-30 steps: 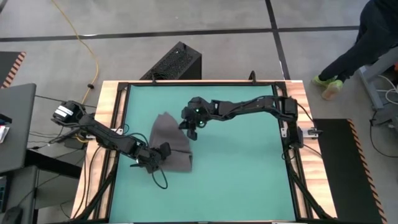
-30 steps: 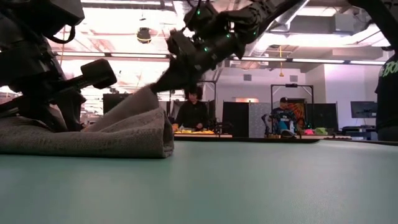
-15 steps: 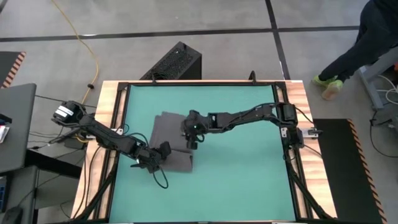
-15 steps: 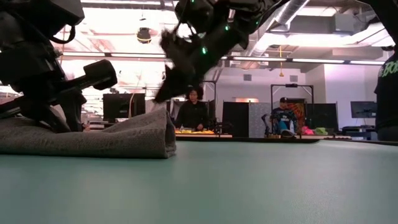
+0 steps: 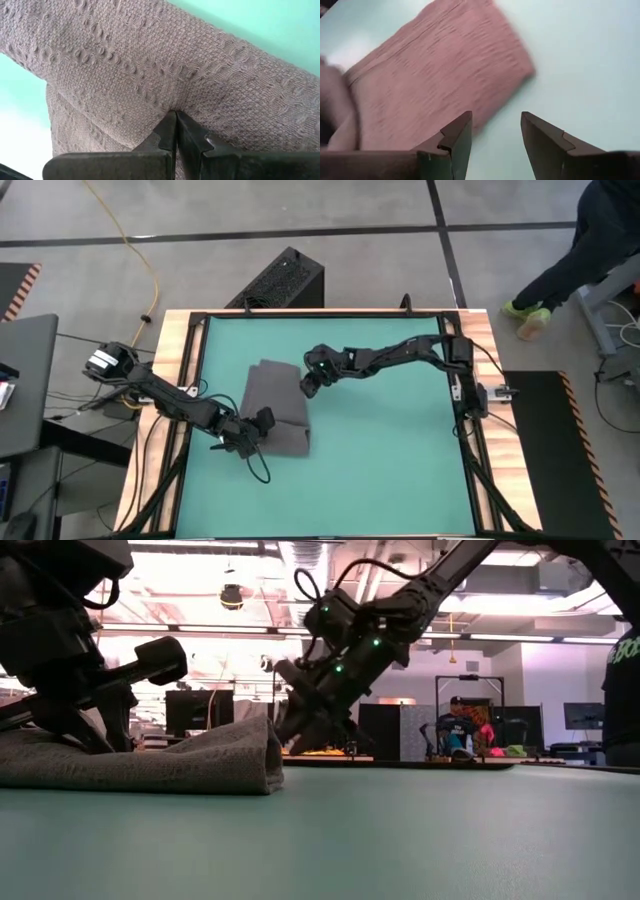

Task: Roll towel into tight, uniform cylinder
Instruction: Roll the gray towel

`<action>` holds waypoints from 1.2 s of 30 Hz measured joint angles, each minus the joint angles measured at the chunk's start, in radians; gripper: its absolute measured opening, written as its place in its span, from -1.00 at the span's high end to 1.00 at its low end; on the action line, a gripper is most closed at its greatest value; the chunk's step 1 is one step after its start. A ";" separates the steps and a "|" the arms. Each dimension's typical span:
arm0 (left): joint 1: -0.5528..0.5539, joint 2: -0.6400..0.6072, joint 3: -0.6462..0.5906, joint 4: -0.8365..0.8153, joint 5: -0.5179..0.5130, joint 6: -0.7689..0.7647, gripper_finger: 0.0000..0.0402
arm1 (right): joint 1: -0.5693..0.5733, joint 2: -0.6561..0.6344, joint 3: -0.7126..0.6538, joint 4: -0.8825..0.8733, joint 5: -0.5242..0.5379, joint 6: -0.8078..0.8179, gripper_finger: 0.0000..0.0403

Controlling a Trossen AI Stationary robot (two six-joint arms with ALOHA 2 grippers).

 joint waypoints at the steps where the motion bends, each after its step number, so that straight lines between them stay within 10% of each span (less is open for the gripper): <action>1: 0.000 0.000 0.000 0.005 0.001 0.000 1.00 | 0.000 0.008 0.001 0.008 0.009 0.015 0.03; 18: -0.001 0.000 0.000 0.021 -0.001 0.006 1.00 | 0.054 0.099 0.013 0.187 -0.003 0.088 0.08; 28: -0.001 -0.001 0.001 0.020 -0.001 -0.007 1.00 | 0.078 0.099 0.020 0.203 -0.015 0.043 0.91; 36: -0.001 -0.001 0.001 0.018 -0.002 -0.017 1.00 | 0.164 0.099 0.148 0.130 -0.015 -0.028 0.96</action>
